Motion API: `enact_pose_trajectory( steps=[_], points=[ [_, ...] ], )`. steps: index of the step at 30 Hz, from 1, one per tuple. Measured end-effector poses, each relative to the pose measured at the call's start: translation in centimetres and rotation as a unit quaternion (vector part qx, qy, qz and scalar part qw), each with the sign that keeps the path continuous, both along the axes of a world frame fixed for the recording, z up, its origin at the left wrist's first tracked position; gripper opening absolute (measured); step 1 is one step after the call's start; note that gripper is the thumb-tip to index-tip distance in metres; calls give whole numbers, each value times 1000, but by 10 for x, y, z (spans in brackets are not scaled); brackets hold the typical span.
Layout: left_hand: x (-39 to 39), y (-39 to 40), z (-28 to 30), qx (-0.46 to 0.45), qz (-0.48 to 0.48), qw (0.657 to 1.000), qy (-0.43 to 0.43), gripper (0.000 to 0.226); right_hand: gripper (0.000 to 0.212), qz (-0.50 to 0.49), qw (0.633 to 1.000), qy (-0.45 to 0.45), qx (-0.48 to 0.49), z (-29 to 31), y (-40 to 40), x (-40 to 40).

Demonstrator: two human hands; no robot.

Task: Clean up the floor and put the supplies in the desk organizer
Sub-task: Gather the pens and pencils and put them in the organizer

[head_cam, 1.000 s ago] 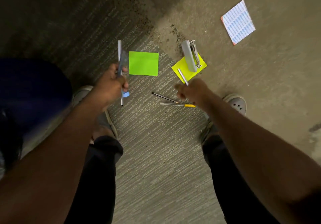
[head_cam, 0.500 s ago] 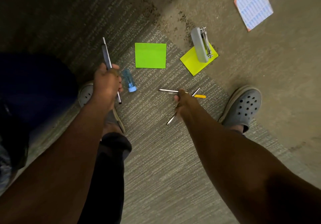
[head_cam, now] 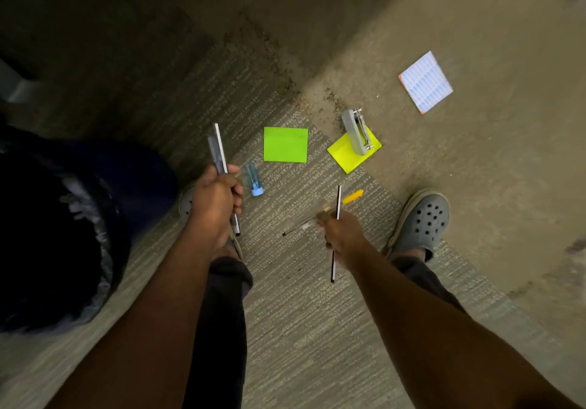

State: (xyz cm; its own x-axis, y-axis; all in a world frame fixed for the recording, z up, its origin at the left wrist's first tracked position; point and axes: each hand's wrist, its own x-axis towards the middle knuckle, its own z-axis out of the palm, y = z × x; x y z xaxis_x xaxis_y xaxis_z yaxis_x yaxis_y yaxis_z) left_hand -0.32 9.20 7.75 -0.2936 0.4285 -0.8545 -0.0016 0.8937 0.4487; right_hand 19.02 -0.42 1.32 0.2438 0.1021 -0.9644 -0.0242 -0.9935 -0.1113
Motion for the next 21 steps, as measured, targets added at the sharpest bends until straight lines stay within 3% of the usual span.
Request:
enact_pose_trajectory(
  steps=[7, 10, 14, 18, 21],
  points=[
    [12, 11, 164, 11, 68, 987, -146, 26, 35, 166, 974, 62, 143, 163, 59, 15],
    [22, 17, 257, 34, 83, 980, -177, 26, 29, 240, 937, 125, 220, 266, 104, 18],
    [36, 13, 383, 77, 96, 973, -198, 25, 38, 338, 882, 178, 275, 410, 150, 25],
    [47, -9, 476, 106, 81, 970, -201, 28, 13, 404, 835, 221, 302, 518, 170, 26],
    [50, -35, 537, 138, 107, 959, -221, 25, 11, 428, 811, 258, 302, 590, 168, 20]
  ],
)
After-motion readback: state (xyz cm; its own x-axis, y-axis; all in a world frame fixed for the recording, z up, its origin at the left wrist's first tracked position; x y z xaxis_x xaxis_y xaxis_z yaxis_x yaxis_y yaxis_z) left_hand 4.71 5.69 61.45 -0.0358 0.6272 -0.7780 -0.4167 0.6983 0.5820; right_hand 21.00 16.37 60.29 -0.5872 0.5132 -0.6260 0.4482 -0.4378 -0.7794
